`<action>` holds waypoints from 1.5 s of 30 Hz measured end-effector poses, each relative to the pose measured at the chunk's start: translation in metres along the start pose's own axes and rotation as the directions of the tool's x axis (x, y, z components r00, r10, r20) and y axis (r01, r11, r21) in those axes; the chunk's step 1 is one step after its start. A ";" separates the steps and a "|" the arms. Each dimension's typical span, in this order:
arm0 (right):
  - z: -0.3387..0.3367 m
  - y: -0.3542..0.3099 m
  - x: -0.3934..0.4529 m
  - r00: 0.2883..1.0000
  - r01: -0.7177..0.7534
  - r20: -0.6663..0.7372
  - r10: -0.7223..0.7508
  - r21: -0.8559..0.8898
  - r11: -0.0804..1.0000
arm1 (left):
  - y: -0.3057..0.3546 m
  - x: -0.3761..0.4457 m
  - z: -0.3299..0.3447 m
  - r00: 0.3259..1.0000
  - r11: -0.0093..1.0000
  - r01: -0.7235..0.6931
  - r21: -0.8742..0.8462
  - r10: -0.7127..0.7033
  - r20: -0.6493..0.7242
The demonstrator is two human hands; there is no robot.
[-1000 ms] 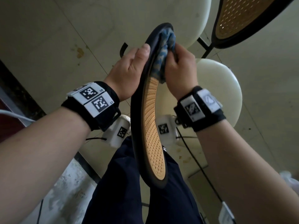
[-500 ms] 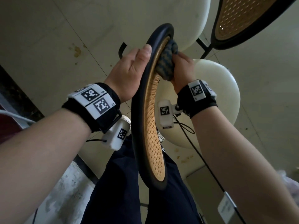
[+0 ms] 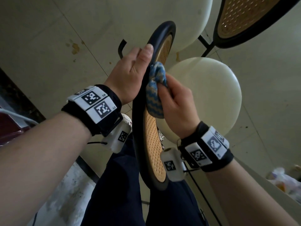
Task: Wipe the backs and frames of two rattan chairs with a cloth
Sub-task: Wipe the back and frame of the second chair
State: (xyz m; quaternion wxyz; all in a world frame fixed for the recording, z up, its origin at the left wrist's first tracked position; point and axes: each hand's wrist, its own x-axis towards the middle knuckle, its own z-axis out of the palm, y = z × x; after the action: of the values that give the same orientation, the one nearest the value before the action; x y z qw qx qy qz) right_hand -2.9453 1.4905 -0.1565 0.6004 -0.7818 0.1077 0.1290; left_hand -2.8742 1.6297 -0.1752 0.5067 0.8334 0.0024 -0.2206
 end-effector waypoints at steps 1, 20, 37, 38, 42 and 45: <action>0.000 -0.001 0.005 1.000 0.006 -0.019 -0.007 -0.028 1.000 | 0.000 0.000 0.000 1.000 1.000 -0.004 -0.012 0.004 0.004; 0.002 0.083 0.117 0.781 -0.625 -0.090 0.618 -0.111 0.773 | 0.002 -0.001 -0.001 0.998 0.996 -0.046 -0.074 0.050 0.045; -0.001 0.007 0.013 0.998 -0.004 -0.055 0.007 0.065 0.998 | 0.006 -0.004 -0.001 0.999 0.996 0.028 -0.087 -0.026 0.021; -0.001 0.005 0.007 0.999 0.032 -0.028 -0.031 0.029 0.999 | 0.007 -0.004 0.000 1.000 0.997 0.026 -0.073 -0.026 0.003; 0.005 -0.002 0.005 0.991 0.081 -0.097 -0.097 -0.156 0.984 | 0.007 -0.004 -0.001 0.999 0.998 0.031 -0.050 -0.031 -0.009; 0.007 -0.003 0.031 0.973 0.029 -0.217 -0.081 -0.231 0.973 | 0.006 -0.004 -0.001 0.999 0.998 0.036 -0.044 -0.036 0.001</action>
State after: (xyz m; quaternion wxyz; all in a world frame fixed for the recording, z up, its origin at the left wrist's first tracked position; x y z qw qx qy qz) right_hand -2.9155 1.4978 -0.1663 0.4949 -0.8573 0.1377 0.0343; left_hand -2.8757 1.6285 -0.1679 0.5207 0.8220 0.0222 -0.2298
